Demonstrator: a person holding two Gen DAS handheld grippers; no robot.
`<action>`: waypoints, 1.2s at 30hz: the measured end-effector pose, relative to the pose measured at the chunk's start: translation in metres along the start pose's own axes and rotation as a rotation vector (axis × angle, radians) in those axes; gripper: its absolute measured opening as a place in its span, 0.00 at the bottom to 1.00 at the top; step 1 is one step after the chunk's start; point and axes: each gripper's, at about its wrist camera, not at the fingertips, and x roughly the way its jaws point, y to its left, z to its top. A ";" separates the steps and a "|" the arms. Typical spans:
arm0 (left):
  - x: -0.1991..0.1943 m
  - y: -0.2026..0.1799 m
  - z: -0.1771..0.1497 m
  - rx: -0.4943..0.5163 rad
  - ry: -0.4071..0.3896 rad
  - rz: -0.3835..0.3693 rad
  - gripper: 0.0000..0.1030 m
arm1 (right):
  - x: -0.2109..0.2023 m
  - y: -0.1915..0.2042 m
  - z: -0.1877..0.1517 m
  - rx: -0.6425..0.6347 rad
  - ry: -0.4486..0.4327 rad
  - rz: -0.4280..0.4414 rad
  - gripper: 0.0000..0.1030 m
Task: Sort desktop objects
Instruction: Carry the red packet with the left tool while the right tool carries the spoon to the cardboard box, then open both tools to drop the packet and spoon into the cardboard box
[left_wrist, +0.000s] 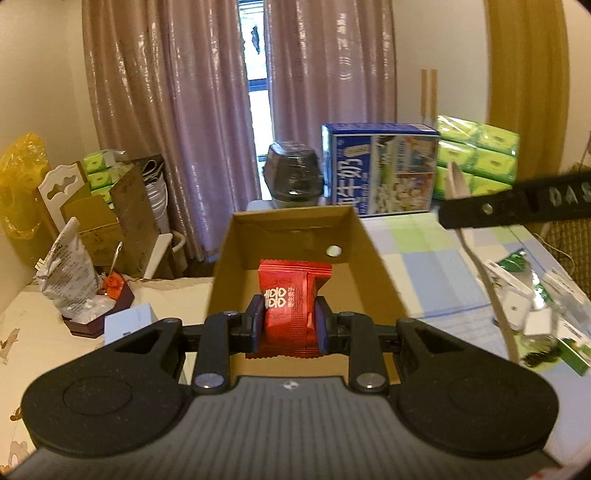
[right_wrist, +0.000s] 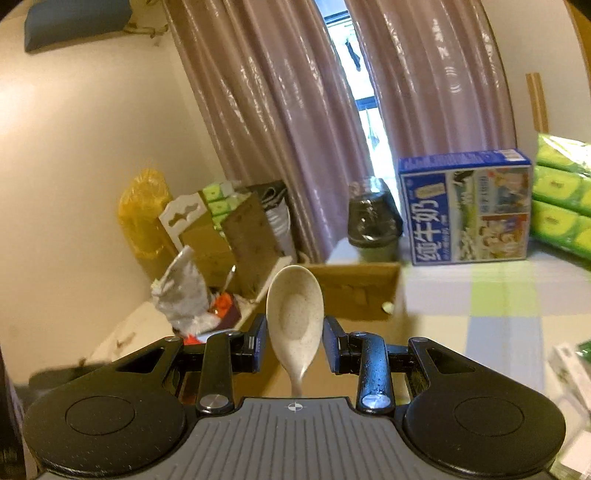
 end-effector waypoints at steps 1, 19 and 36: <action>0.003 0.005 0.002 -0.003 -0.003 -0.002 0.22 | 0.009 0.001 0.003 0.010 -0.005 -0.001 0.28; 0.103 0.036 -0.006 -0.057 0.047 -0.044 0.23 | 0.101 -0.033 -0.018 0.085 0.054 -0.048 0.30; 0.095 0.044 -0.016 -0.104 0.050 -0.013 0.36 | 0.050 -0.052 -0.024 0.093 0.006 -0.061 0.67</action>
